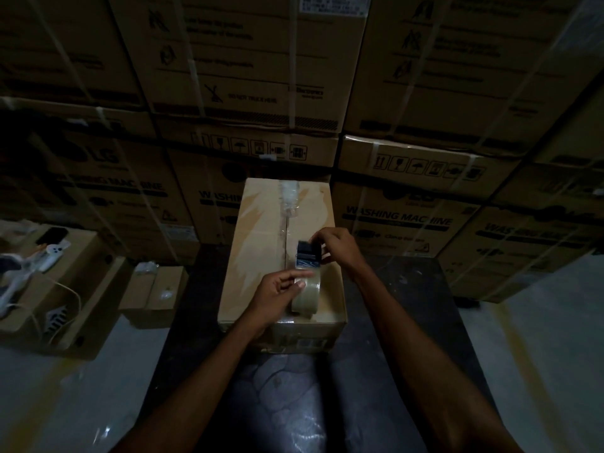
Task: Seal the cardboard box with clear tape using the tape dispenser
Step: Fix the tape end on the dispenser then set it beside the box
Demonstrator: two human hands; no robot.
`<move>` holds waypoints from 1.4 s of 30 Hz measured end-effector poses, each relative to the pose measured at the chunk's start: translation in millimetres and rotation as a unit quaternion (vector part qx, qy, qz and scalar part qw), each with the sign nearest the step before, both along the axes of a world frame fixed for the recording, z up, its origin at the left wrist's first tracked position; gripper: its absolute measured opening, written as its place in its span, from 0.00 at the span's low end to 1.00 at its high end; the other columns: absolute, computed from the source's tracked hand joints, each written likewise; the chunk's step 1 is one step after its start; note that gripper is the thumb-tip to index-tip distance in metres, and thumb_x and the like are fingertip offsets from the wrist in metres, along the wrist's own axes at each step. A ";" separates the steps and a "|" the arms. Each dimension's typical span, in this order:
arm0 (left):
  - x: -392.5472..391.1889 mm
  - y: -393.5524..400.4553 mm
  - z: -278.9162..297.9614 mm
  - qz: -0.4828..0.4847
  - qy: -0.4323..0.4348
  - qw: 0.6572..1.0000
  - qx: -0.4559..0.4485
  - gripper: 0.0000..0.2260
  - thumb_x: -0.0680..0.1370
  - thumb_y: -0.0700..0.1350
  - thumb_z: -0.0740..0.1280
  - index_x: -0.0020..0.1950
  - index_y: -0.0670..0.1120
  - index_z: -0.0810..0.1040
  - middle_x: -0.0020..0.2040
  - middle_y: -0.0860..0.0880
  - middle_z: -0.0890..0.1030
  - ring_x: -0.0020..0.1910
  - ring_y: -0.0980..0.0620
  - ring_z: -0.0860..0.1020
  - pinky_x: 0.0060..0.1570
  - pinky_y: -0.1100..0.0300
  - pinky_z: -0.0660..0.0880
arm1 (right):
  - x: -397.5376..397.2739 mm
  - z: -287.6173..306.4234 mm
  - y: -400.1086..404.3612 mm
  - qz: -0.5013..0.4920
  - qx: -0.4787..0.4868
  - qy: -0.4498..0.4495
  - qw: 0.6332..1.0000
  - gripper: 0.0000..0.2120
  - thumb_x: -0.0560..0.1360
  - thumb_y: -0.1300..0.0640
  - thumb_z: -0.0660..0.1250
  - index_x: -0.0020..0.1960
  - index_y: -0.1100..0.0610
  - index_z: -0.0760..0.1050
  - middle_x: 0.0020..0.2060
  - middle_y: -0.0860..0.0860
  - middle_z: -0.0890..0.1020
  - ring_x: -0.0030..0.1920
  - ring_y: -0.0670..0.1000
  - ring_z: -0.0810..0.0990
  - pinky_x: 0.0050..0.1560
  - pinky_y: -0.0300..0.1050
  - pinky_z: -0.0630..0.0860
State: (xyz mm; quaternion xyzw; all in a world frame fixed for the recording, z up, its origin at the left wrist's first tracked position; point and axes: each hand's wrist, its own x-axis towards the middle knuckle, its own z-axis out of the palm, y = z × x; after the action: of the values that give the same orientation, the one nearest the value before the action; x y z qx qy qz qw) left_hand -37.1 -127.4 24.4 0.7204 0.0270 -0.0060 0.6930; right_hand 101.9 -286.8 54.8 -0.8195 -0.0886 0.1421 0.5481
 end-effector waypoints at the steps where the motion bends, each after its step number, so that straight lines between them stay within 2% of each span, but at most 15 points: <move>1: -0.1 0.6 0.1 -0.001 0.002 1.000 -0.001 0.13 0.84 0.36 0.67 0.66 0.45 0.85 0.63 0.55 0.86 0.62 0.62 0.83 0.57 0.70 0.78 | 0.0 -0.2 0.5 0.009 0.002 -0.001 1.000 0.14 0.82 0.50 0.63 0.45 0.55 0.83 0.46 0.56 0.85 0.48 0.59 0.85 0.41 0.46 0.83; 4: 1.9 -0.2 -1.6 0.010 0.009 1.000 -0.026 0.13 0.83 0.36 0.68 0.66 0.45 0.85 0.63 0.54 0.86 0.61 0.59 0.84 0.58 0.67 0.79 | 2.9 -8.1 2.2 0.035 -0.025 -0.069 0.997 0.14 0.77 0.45 0.74 0.44 0.56 0.83 0.43 0.54 0.86 0.45 0.53 0.85 0.41 0.43 0.81; 8: 7.6 -7.7 -3.5 0.083 -0.001 0.996 -0.033 0.11 0.82 0.39 0.72 0.63 0.47 0.87 0.59 0.53 0.88 0.60 0.58 0.85 0.62 0.64 0.80 | 7.7 -19.8 6.2 0.043 -0.042 -0.135 0.989 0.07 0.75 0.58 0.76 0.43 0.61 0.83 0.41 0.54 0.86 0.42 0.43 0.82 0.45 0.44 0.80; 10: 6.7 -12.5 -3.6 0.090 0.003 0.995 -0.038 0.11 0.81 0.39 0.73 0.61 0.49 0.88 0.57 0.55 0.89 0.59 0.57 0.86 0.59 0.65 0.80 | 7.3 -19.6 8.7 0.039 -0.036 -0.135 0.989 0.05 0.75 0.61 0.76 0.44 0.64 0.83 0.41 0.57 0.86 0.40 0.41 0.81 0.45 0.42 0.80; 15: -2.7 -11.0 -6.9 0.096 -0.006 0.995 -0.025 0.12 0.80 0.36 0.74 0.60 0.49 0.88 0.52 0.61 0.89 0.54 0.58 0.87 0.52 0.67 0.80 | 12.7 -13.7 14.6 0.051 -0.009 -0.110 0.993 0.05 0.75 0.64 0.75 0.46 0.68 0.82 0.39 0.55 0.85 0.40 0.48 0.82 0.42 0.37 0.80; 17: -6.3 -5.9 -10.0 0.097 -0.017 0.995 -0.012 0.12 0.80 0.34 0.73 0.58 0.49 0.88 0.50 0.62 0.89 0.51 0.60 0.87 0.50 0.68 0.79 | 16.6 -14.2 17.8 0.052 -0.007 -0.107 0.993 0.05 0.74 0.63 0.76 0.44 0.65 0.83 0.39 0.55 0.85 0.41 0.49 0.82 0.45 0.44 0.82; 20: -10.4 0.8 -17.5 0.095 -0.036 0.995 0.007 0.12 0.79 0.35 0.74 0.58 0.47 0.88 0.54 0.55 0.89 0.55 0.57 0.87 0.54 0.65 0.81 | 22.3 -14.7 24.0 0.065 -0.025 -0.102 0.992 0.04 0.74 0.61 0.77 0.42 0.57 0.83 0.39 0.55 0.86 0.42 0.52 0.83 0.49 0.57 0.83; 23: -15.9 4.0 -22.0 0.081 -0.050 0.995 0.016 0.11 0.79 0.37 0.75 0.59 0.49 0.88 0.57 0.55 0.89 0.57 0.54 0.87 0.57 0.60 0.83 | 25.3 -8.5 30.2 0.076 -0.036 -0.104 0.991 0.04 0.74 0.61 0.77 0.42 0.58 0.82 0.39 0.56 0.86 0.42 0.52 0.83 0.48 0.58 0.83; 26: -19.6 5.3 -24.2 0.061 -0.056 0.996 0.020 0.12 0.79 0.37 0.74 0.60 0.51 0.87 0.58 0.58 0.88 0.58 0.55 0.86 0.58 0.62 0.82 | 26.4 -3.5 31.9 0.075 -0.031 -0.091 0.993 0.04 0.76 0.62 0.75 0.43 0.59 0.81 0.39 0.57 0.85 0.41 0.53 0.83 0.46 0.59 0.84; 30: -19.2 7.1 -24.9 0.044 -0.054 0.997 0.026 0.14 0.80 0.37 0.73 0.61 0.53 0.86 0.59 0.62 0.87 0.61 0.58 0.85 0.61 0.64 0.80 | 25.3 -2.7 31.5 0.037 -0.019 -0.078 0.996 0.06 0.76 0.61 0.75 0.45 0.64 0.81 0.39 0.57 0.84 0.40 0.52 0.82 0.45 0.58 0.84; 34: -13.9 7.2 -16.4 0.056 -0.060 0.997 0.000 0.15 0.81 0.35 0.71 0.67 0.43 0.84 0.61 0.65 0.85 0.63 0.60 0.83 0.62 0.66 0.78 | 27.3 3.7 26.7 0.045 -0.003 -0.055 0.997 0.03 0.77 0.64 0.73 0.46 0.63 0.80 0.41 0.58 0.86 0.40 0.50 0.83 0.40 0.50 0.82; 36: -6.9 5.0 -9.8 0.073 -0.043 0.996 -0.018 0.13 0.81 0.35 0.72 0.63 0.45 0.86 0.57 0.61 0.88 0.59 0.60 0.85 0.60 0.64 0.80 | 28.0 7.6 26.5 0.062 0.001 -0.040 0.997 0.02 0.77 0.65 0.73 0.46 0.62 0.81 0.41 0.56 0.87 0.40 0.49 0.84 0.38 0.44 0.81; 38: -2.1 0.9 -8.9 0.077 -0.034 0.996 -0.017 0.12 0.80 0.35 0.73 0.57 0.49 0.88 0.53 0.57 0.90 0.55 0.57 0.87 0.58 0.62 0.81 | 28.7 8.4 27.2 0.060 0.001 -0.035 0.998 0.03 0.77 0.65 0.73 0.44 0.60 0.81 0.41 0.58 0.87 0.39 0.50 0.83 0.38 0.45 0.80; 40: -4.9 -0.1 -12.7 0.079 -0.037 0.996 0.003 0.13 0.79 0.34 0.73 0.56 0.51 0.88 0.52 0.57 0.90 0.54 0.56 0.87 0.57 0.63 0.81 | 29.3 10.8 27.7 0.069 0.001 -0.020 0.997 0.03 0.77 0.65 0.73 0.46 0.65 0.80 0.40 0.63 0.85 0.38 0.51 0.81 0.38 0.46 0.80; 42: -12.4 3.6 -17.6 0.076 -0.044 0.996 0.021 0.13 0.79 0.34 0.73 0.57 0.50 0.88 0.52 0.59 0.89 0.54 0.56 0.87 0.57 0.64 0.81 | 30.4 15.2 30.4 0.090 -0.007 -0.011 0.996 0.07 0.77 0.65 0.73 0.49 0.69 0.79 0.38 0.61 0.84 0.37 0.50 0.81 0.37 0.44 0.81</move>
State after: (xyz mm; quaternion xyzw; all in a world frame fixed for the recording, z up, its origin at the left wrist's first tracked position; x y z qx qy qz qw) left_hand -49.5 -123.8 6.8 0.7301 0.0514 0.0795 0.6767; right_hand 132.2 -256.5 70.0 -0.8133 -0.1668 0.1827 0.5267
